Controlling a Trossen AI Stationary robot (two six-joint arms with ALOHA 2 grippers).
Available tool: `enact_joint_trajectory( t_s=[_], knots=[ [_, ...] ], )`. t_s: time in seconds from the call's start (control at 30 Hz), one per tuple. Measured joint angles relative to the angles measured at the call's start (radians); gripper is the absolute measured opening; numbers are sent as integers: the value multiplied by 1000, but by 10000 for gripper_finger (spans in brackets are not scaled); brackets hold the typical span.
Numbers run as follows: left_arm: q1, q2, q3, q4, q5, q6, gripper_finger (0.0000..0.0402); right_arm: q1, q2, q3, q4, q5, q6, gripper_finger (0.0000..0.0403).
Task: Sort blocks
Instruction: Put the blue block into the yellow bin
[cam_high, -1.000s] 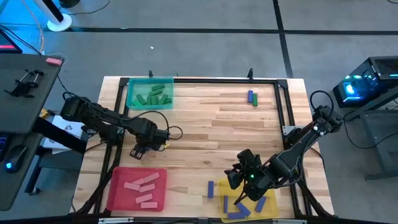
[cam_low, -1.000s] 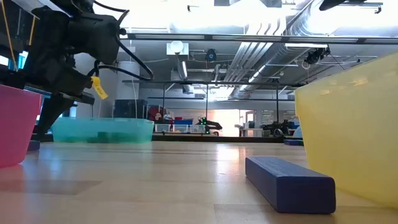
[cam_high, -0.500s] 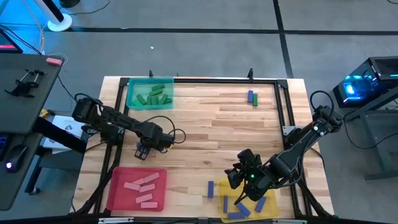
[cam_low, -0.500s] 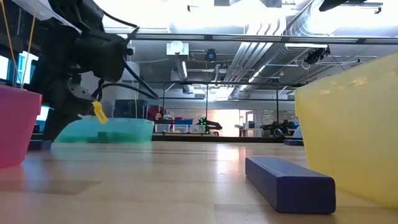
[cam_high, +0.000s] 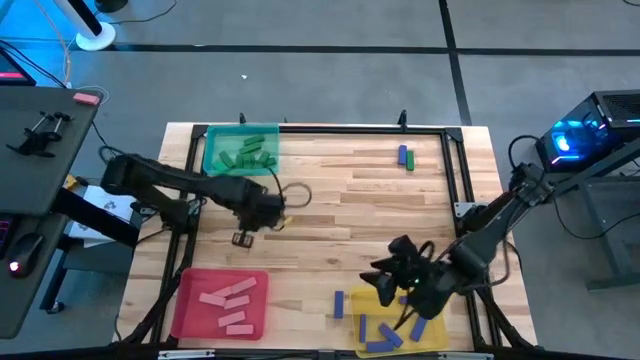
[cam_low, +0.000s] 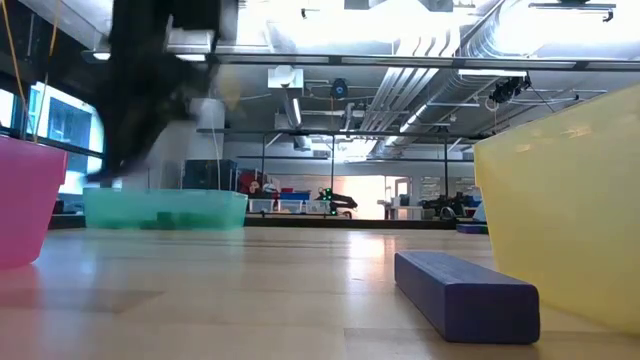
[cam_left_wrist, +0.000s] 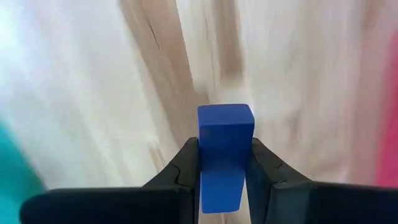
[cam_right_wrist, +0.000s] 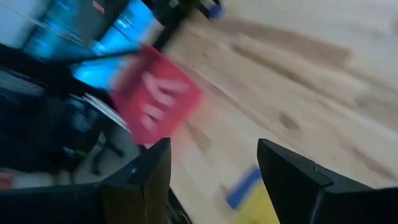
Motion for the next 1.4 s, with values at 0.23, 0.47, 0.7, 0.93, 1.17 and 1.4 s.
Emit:
enact_joint_trajectory(
  t_s=[0.23,0.47,0.7,0.93,1.17,1.4],
  knots=[
    [19,-183,204,355,-5,-32,48,77,-124,0,202,306,-283,209],
    [-56,-104,209,1046,7,-171,48,178,-169,0,520,566,-685,209],
    [-210,288,228,1577,1,-294,48,195,-169,0,773,663,-999,209],
    [-312,591,463,1640,24,-315,48,181,-169,0,840,673,-1060,209],
    [-343,663,561,1372,63,-407,97,180,-168,0,842,651,-960,209],
    [-334,622,563,1289,63,-438,223,139,-142,0,861,644,-937,209]
  ],
)
